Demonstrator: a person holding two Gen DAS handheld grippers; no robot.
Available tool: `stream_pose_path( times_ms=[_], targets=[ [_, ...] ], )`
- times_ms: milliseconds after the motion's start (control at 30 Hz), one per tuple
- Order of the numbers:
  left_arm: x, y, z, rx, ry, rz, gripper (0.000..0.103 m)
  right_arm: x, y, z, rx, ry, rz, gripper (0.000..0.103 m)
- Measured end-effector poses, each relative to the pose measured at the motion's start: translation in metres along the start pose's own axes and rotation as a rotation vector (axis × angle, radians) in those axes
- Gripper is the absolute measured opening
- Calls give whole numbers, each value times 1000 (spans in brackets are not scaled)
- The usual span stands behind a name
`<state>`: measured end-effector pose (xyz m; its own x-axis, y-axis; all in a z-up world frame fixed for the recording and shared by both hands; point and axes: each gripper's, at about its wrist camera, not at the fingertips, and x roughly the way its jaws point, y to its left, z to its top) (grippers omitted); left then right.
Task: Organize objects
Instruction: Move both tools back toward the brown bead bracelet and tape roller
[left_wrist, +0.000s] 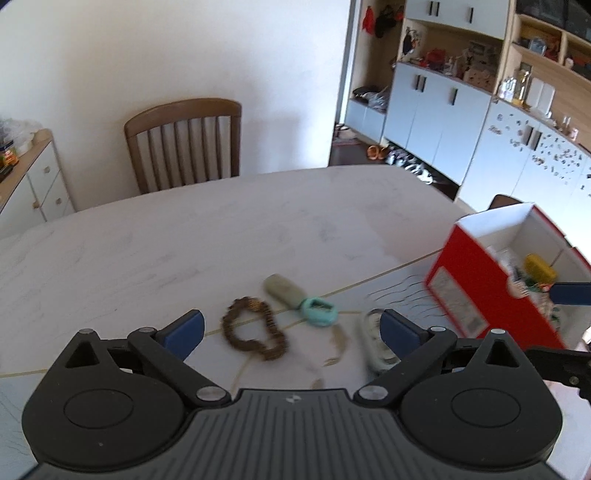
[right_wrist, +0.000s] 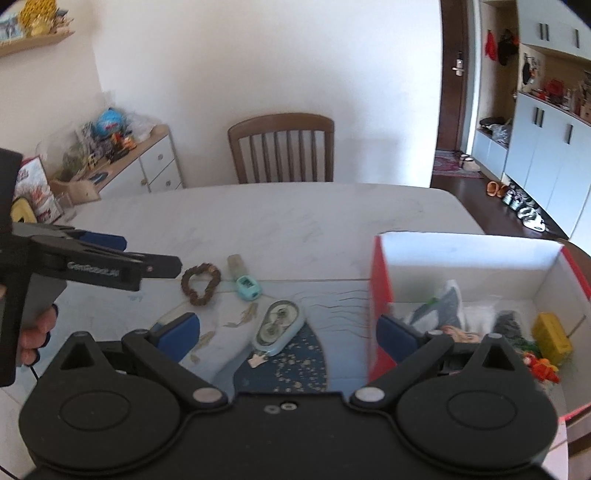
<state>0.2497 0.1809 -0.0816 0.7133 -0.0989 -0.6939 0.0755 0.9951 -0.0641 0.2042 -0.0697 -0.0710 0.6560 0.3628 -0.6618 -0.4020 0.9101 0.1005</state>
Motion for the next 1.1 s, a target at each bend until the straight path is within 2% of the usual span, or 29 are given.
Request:
stream_pose_path(
  times_ms=[200, 367, 833, 1100],
  targets=[
    [24, 19, -10, -35, 31, 27, 102, 24, 21, -1, -43, 49, 3, 101],
    [47, 26, -12, -67, 55, 64, 102, 49, 35, -2, -77, 88, -27, 100],
    [109, 19, -13, -67, 128, 183, 102, 127, 20, -1, 32, 170, -97, 93],
    [118, 22, -16, -104, 142, 194, 99, 149, 16, -5, 63, 198, -112, 85]
  ],
)
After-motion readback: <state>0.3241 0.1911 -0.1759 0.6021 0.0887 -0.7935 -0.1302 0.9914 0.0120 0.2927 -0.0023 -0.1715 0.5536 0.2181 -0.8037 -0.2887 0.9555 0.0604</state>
